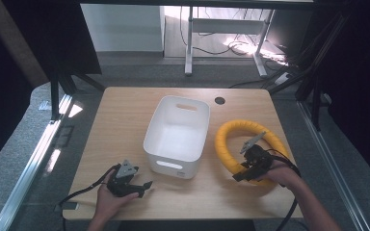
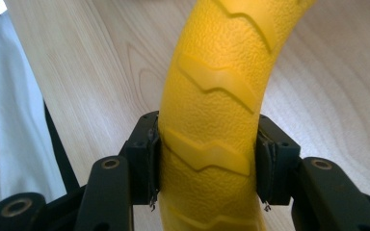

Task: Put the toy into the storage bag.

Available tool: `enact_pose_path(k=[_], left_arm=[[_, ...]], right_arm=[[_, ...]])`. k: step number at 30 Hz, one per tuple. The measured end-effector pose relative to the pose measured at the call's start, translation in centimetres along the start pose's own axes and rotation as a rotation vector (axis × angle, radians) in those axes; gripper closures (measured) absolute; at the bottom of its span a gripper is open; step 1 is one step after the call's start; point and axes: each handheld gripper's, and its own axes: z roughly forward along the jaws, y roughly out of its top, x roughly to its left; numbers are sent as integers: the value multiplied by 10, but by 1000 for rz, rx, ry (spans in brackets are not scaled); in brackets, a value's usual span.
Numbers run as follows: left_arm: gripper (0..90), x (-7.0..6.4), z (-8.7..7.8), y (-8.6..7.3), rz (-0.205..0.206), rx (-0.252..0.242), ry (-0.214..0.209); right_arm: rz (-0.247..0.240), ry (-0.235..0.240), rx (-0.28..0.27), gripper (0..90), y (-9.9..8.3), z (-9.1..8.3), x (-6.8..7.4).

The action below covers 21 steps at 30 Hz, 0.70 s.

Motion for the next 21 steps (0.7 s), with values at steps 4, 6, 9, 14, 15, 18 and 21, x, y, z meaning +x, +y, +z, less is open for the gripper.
enact_pose_path(k=[4,6,9,14,15,18,21], left_arm=[[211,0,0,0,0,1,0],[211,0,1,0,-1,1,-1],[211,0,1,0,-2,1,-1],[212,0,1,0,-2,2,-2],[212,0,2,0,-3,1,-3],[212,0,1,0,-2,0,-3],[212,0,2,0,-2,0,-3]], right_arm=[[15,16,-56,511,-2,-9,-3],[26,20,-92,511,-3,-15,-5],[44,29,-147,511,-4,-25,-9],[62,26,-213,511,-6,-37,-12],[65,25,-224,512,-7,-38,-13],[72,25,-255,512,-9,-42,-14],[81,24,-286,512,-11,-46,-15]])
